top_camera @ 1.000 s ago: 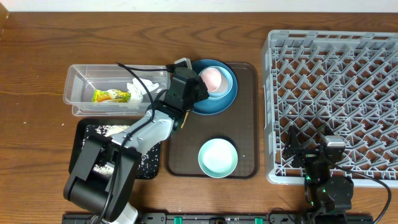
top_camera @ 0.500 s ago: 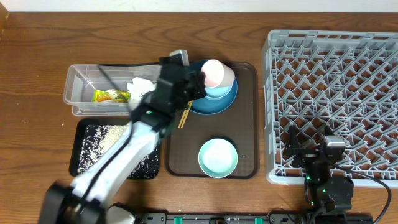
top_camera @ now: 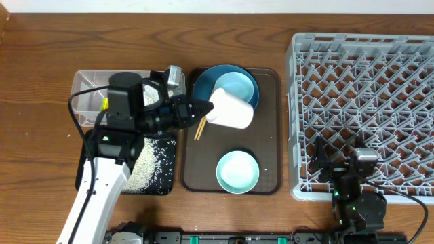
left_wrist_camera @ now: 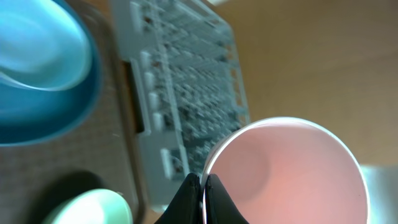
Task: Sort waste into correct bins and load items into the dishwasher rack
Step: 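Lift the white cup and move the right gripper toward it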
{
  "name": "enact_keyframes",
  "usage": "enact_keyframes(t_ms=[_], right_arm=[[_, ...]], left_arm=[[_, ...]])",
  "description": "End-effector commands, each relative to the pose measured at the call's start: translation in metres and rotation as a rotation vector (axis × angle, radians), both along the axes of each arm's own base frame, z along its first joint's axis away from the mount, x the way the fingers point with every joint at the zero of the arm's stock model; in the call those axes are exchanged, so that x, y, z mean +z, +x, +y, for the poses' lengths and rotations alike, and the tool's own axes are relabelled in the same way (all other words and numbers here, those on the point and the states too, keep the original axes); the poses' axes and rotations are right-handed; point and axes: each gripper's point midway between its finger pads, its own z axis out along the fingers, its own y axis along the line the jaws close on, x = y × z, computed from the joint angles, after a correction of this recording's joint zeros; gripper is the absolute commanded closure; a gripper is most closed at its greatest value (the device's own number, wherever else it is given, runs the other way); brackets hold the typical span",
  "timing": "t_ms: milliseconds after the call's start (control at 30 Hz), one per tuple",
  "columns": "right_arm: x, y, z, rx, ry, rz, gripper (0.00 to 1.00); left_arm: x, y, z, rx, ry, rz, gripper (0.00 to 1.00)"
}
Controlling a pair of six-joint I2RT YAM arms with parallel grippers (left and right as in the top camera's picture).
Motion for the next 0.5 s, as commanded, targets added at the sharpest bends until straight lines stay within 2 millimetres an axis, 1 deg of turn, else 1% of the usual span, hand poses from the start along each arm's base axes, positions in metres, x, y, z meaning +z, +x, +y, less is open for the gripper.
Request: enact_keyframes(t_ms=[0, 67, 100, 200, 333, 467], right_arm=[[-0.001, -0.003, 0.02, 0.109, 0.055, 0.009, 0.01], [0.008, -0.005, 0.031, 0.174, 0.117, -0.017, 0.01], [0.017, -0.008, 0.042, 0.243, 0.154, -0.04, 0.01], [0.03, -0.016, 0.063, 0.375, 0.159, -0.084, 0.01], [0.047, -0.028, 0.078, 0.479, 0.197, -0.081, 0.01], [0.074, -0.037, 0.082, 0.504, 0.233, -0.036, 0.01]], left_arm=[[0.026, -0.026, -0.008, -0.15, -0.094, -0.043, 0.94], [0.027, -0.029, -0.01, -0.158, -0.095, -0.045, 0.94], [0.028, -0.03, -0.01, -0.16, -0.095, -0.047, 0.94], [0.029, -0.031, -0.01, -0.162, -0.099, -0.043, 0.94], [0.031, -0.036, -0.012, -0.186, -0.123, -0.02, 0.94], [0.033, -0.039, -0.012, -0.204, -0.136, -0.015, 0.94]])
